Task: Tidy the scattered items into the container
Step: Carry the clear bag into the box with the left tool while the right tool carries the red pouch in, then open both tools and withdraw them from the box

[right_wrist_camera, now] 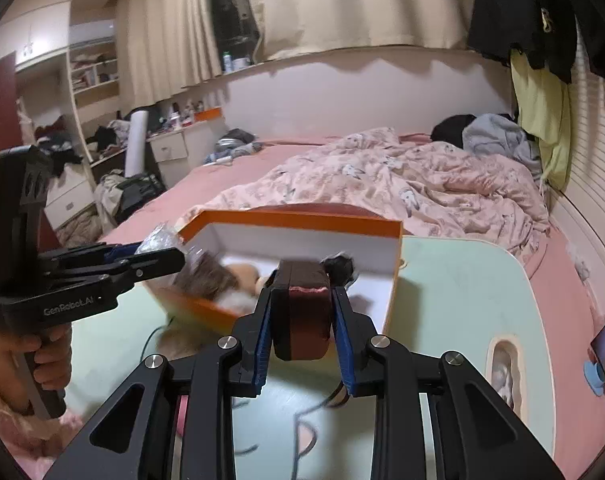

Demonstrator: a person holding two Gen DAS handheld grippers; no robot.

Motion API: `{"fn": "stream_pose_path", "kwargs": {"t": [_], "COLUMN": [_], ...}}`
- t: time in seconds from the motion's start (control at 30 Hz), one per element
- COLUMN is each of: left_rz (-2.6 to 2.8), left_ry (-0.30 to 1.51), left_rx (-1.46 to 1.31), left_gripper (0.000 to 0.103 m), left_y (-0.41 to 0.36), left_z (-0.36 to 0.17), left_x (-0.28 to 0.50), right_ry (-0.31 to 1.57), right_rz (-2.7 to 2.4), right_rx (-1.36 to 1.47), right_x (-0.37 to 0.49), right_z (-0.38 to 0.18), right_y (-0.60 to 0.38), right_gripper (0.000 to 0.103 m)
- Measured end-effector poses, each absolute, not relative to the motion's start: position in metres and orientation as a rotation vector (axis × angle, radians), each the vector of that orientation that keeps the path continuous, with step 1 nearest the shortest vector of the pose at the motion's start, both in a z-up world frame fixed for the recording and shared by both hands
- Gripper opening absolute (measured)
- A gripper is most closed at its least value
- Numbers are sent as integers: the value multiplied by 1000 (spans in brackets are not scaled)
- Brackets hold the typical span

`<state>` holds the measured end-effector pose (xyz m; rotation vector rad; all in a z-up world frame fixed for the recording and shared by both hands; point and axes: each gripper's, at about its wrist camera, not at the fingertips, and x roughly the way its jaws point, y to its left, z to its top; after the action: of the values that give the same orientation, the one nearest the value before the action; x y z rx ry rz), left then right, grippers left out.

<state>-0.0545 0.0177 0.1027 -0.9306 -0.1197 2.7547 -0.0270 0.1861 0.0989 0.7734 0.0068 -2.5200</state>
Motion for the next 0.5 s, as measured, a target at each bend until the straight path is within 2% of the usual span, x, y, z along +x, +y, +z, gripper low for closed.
{"fn": "stream_pose_path", "kwargs": {"t": [0.2,0.27,0.3,0.33,0.37,0.4,0.5], "left_rz": [2769,2781,2790,2802,2820,2830,2832], "left_ry": [-150,-197,-214,-232,-255,-262,-289], "left_rx": [-955,-964,-981,-992,-980,-975,-962], "left_gripper": [35,48,68,79,79,79,79], "left_y": [20,19,18,16,14,12,4], "left_z": [99,96,95,93,91,90,89], "left_x": [-75,-81,-84,-86,-86,-85,-81], "right_ry": [-34,-42,-40,-37,-36,-34,-41], "right_rz": [-2538,-2549,-2555,-2572,-2598,-2632,-2653], "right_rx": [806,803,809,809,794,760,709], "right_x": [-53,-57,-59,-59,-58,-54,-48], "right_z": [97,97,96,96,97,98,104], "right_y": [186,185,184,184,184,186,191], "right_gripper": [27,29,44,52,66,72,75]}}
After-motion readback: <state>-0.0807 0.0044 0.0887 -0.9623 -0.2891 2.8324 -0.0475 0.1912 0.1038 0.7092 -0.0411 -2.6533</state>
